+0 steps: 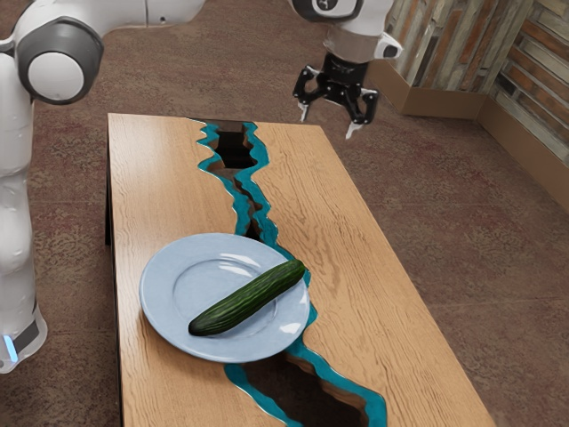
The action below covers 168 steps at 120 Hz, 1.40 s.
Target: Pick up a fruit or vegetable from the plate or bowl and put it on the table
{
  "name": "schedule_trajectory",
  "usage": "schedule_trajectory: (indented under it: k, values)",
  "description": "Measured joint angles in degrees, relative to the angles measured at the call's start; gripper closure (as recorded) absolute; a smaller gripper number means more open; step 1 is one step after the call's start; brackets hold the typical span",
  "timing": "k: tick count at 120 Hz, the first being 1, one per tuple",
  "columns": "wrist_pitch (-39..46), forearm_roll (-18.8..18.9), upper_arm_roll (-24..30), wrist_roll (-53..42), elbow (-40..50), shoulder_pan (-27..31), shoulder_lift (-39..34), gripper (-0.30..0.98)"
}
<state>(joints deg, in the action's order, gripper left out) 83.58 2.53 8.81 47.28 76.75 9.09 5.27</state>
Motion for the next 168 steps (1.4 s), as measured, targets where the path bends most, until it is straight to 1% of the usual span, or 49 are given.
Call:
schedule_trajectory:
  k: [12,21,28,34,42,49,55,61,68,72,78,86,92,96,100,104,109,114,123,132,138,147,157,168]
  values:
    - [-1.1,0.1,0.2,15.2,-0.1,0.3,0.2,0.0]
    - [-1.6,-2.0,0.3,24.4,-0.1,-1.0,0.3,0.0]
    - [-1.8,-3.0,0.7,29.9,-0.2,-3.3,1.3,0.0]
    - [-1.9,-3.4,1.0,31.4,-0.3,-6.3,3.7,0.0]
    - [-0.4,-3.3,0.9,31.2,0.4,-10.9,7.3,0.0]
    - [2.6,-0.6,0.7,29.8,2.5,-15.0,8.1,0.0]
    - [4.9,1.0,0.7,27.0,4.0,-16.0,8.5,0.0]
    - [6.6,3.4,0.6,24.1,4.8,-16.7,8.4,0.0]
    - [8.7,5.2,0.5,19.2,5.7,-15.9,8.5,0.0]
    - [10.3,5.9,0.4,16.5,8.4,-15.4,7.3,0.0]
    - [13.6,6.5,0.3,12.6,15.0,-15.1,3.5,0.0]
    - [17.4,6.1,0.3,8.4,21.3,-15.6,-0.7,0.0]
    - [19.7,5.7,0.3,5.8,24.4,-16.5,-3.5,0.0]
    - [21.0,5.3,0.3,4.3,26.8,-17.2,-5.7,0.0]
    - [22.4,4.7,0.9,3.0,31.2,-17.1,-9.6,0.0]
    - [24.1,3.6,4.2,1.7,36.4,-13.8,-14.3,0.0]
    - [26.2,1.4,10.5,0.3,42.1,-7.1,-20.2,0.0]
    - [28.3,-0.7,14.8,-1.0,45.4,-3.4,-23.7,0.0]
    - [31.9,-3.3,19.3,-2.9,47.7,-1.0,-25.8,0.01]
    - [34.7,-4.9,22.4,-4.1,50.6,0.4,-28.3,0.01]
    - [36.2,-6.5,23.8,-4.8,52.9,1.8,-30.1,0.02]
    - [37.8,-9.9,26.4,-5.6,55.8,4.0,-33.4,0.02]
    - [39.1,-12.6,29.8,-6.2,57.2,4.8,-36.1,0.02]
    - [40.0,-15.3,32.1,-6.4,58.4,5.6,-38.1,0.02]
